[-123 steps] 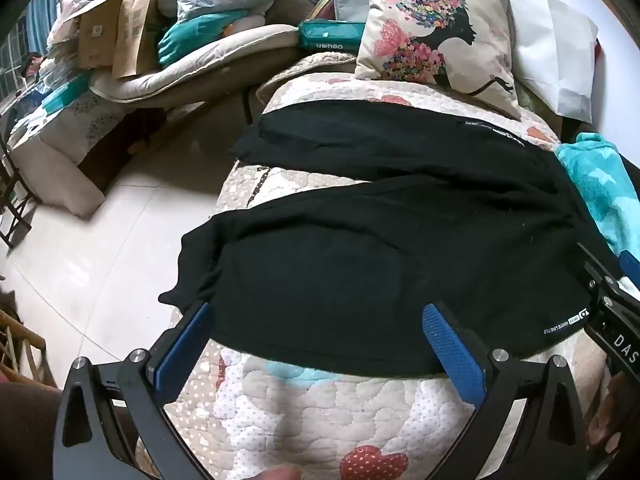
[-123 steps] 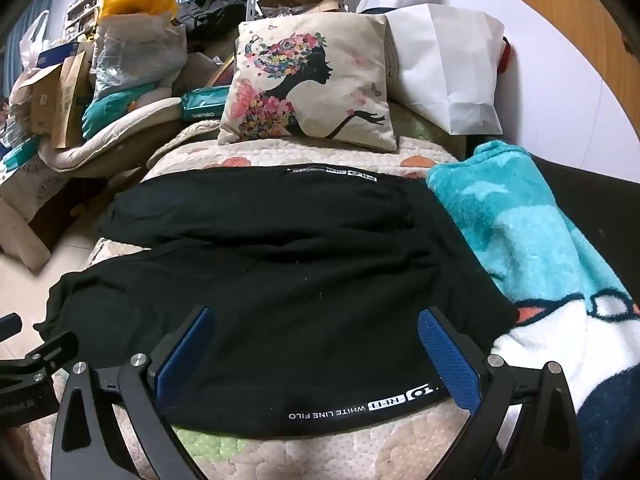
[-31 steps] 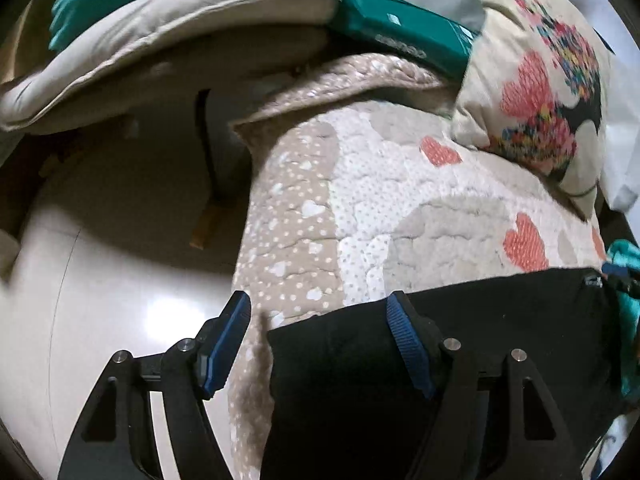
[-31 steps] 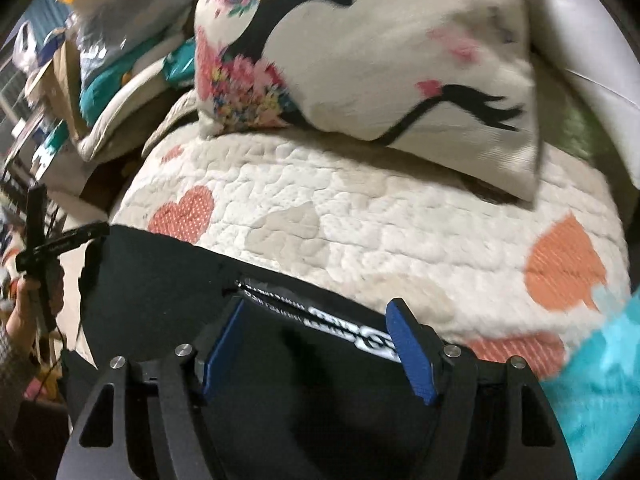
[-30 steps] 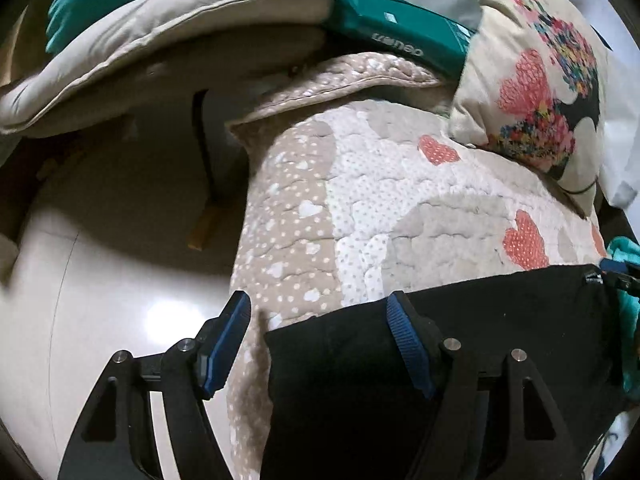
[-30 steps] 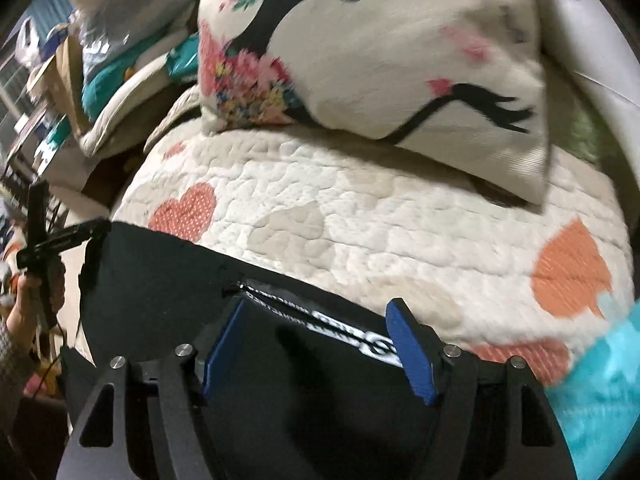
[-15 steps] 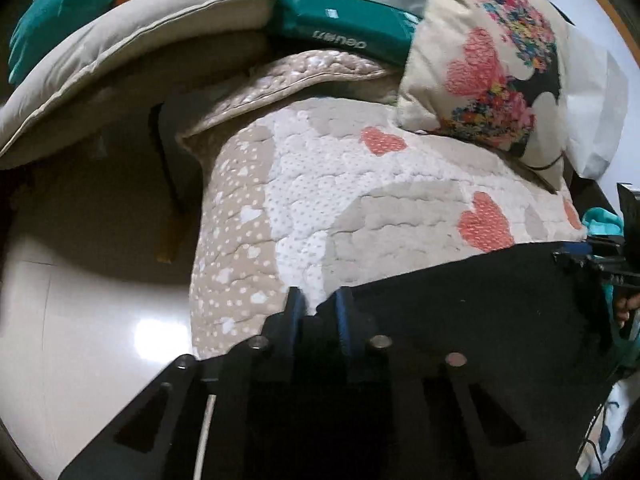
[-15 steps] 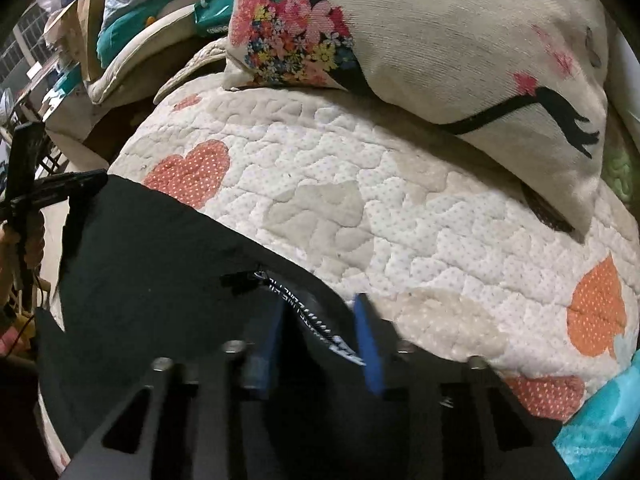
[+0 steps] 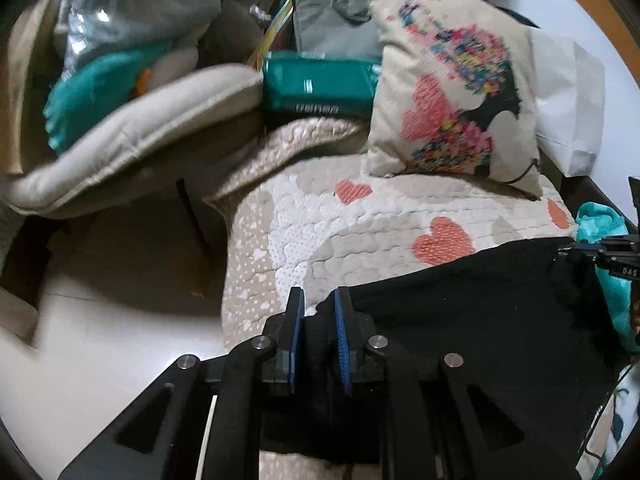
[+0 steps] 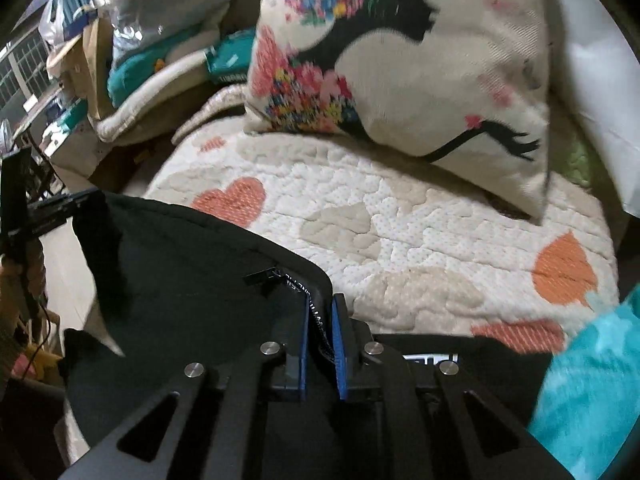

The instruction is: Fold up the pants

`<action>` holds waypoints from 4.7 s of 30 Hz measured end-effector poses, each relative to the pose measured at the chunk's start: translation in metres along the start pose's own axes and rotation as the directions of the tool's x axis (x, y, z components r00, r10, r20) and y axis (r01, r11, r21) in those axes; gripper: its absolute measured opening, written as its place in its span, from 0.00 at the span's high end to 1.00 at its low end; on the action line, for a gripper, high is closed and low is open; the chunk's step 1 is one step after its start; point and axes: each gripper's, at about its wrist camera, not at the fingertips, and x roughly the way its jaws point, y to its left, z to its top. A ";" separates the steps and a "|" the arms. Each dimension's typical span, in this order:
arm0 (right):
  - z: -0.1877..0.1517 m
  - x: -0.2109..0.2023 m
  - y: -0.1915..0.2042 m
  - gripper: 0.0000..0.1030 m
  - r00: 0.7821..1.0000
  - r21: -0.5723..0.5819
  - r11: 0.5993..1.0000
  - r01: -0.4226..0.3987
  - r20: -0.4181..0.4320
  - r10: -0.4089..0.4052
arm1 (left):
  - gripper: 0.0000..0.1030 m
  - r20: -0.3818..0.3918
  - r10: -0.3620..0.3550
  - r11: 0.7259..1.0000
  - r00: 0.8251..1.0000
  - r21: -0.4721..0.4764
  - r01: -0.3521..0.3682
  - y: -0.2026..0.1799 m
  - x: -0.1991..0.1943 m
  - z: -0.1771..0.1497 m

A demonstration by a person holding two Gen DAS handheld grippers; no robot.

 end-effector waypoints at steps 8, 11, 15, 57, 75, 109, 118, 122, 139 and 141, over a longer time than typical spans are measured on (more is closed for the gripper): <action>-0.050 -0.066 0.037 0.90 0.999 -0.009 1.000 -0.008 0.033 0.008 | 0.85 0.071 0.041 0.997 0.997 0.067 -0.046 -0.020 -0.082 -0.041; -0.078 -0.081 0.050 0.90 1.000 -0.016 1.000 -0.014 0.025 0.014 | 0.85 0.067 0.049 0.995 0.997 0.086 -0.055 -0.027 -0.105 -0.069; -0.118 -0.088 0.064 0.90 1.000 -0.028 0.999 -0.018 -0.026 0.017 | 0.85 0.032 0.066 0.991 0.997 0.116 -0.069 -0.036 -0.122 -0.113; -0.217 -0.054 0.050 0.65 0.964 0.214 0.969 0.123 -0.256 -0.066 | 0.67 -0.316 0.367 0.920 0.875 -0.015 -0.392 -0.031 -0.042 -0.169; -0.101 -0.028 0.123 0.64 0.997 -0.041 0.998 -0.042 -0.070 0.039 | 0.67 -0.294 0.196 0.924 0.936 -0.265 -0.276 -0.011 -0.076 -0.171; -0.149 -0.026 0.089 0.91 0.992 0.178 0.983 0.041 -0.126 -0.019 | 0.65 -0.275 0.122 0.951 0.954 -0.242 -0.191 -0.064 -0.058 -0.163; -0.221 -0.069 -0.009 0.85 0.980 0.535 0.822 0.197 -0.093 -0.174 | 0.65 -0.234 0.086 0.931 0.968 -0.328 -0.162 -0.047 -0.059 -0.174; -0.237 -0.087 -0.032 0.88 0.989 0.674 0.730 0.113 -0.010 -0.145 | 0.65 -0.162 0.109 0.897 0.981 -0.408 -0.167 -0.020 -0.077 -0.179; -0.146 -0.051 0.165 0.74 0.992 0.003 0.992 -0.124 0.024 0.124 | 0.52 0.039 -0.131 0.612 0.991 -0.783 0.112 0.038 -0.124 -0.257; -0.133 -0.040 0.188 0.73 0.987 -0.047 0.986 -0.161 -0.004 0.161 | 0.45 0.039 -0.118 0.632 0.992 -0.768 0.105 0.033 -0.123 -0.255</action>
